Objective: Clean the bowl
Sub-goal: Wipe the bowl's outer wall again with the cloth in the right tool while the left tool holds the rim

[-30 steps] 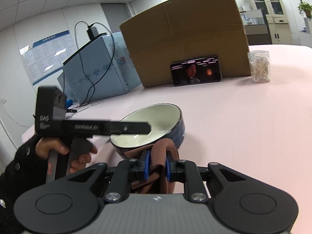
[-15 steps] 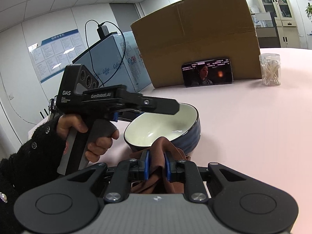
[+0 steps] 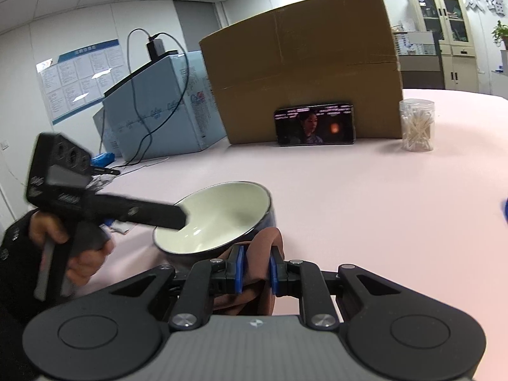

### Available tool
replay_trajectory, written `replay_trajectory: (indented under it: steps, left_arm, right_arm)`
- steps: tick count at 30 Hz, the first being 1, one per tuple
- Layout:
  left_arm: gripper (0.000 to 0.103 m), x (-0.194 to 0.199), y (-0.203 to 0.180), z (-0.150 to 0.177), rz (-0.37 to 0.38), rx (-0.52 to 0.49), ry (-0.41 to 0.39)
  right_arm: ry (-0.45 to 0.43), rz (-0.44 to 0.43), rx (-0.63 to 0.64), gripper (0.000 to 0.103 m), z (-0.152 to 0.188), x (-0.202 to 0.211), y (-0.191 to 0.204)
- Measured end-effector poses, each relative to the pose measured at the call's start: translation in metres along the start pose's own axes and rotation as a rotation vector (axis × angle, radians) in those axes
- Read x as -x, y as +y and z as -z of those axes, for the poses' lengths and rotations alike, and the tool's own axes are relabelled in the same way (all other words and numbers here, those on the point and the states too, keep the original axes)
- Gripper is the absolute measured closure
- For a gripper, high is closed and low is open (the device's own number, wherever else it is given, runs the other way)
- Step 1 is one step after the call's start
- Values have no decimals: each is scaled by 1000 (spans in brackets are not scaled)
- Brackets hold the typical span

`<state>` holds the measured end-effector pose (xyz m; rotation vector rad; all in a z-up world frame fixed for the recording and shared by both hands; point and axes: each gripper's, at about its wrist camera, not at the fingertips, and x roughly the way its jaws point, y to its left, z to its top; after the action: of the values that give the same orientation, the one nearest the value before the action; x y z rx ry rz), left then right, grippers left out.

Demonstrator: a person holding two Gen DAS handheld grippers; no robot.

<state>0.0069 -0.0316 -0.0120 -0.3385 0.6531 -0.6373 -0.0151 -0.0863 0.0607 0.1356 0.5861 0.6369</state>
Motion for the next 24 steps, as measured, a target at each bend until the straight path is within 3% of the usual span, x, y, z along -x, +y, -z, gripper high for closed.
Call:
replay_trajectory:
  steps: [4,7,10,12,16,21,24]
  left_arm:
    - [0,3,0,-5,-118,-36,-56]
    - [0,3,4,-7,-102,-17,-72]
    - [0,1,4,-5,-96,-21,-68]
    - [0,-1,3,-4,-94,-24,-63]
    - [0,-4,6,-2,-97,-20,-59]
    - [0,-6,9,1,-89,-7,-58]
    - [0,-7,11,1,-85,2,-59]
  right_arm:
    - [-36,14,7,94,1,8,1]
    - [-60,30,36,95,-3,19,3]
    - [-11,24,61,95,-2,24,4]
    - [74,36,90,93,4,18,6]
    - [150,116,143,83,14,11,12]
    - [61,185,163,39,13,28,19]
    - [49,161,202,39,14,31,28]
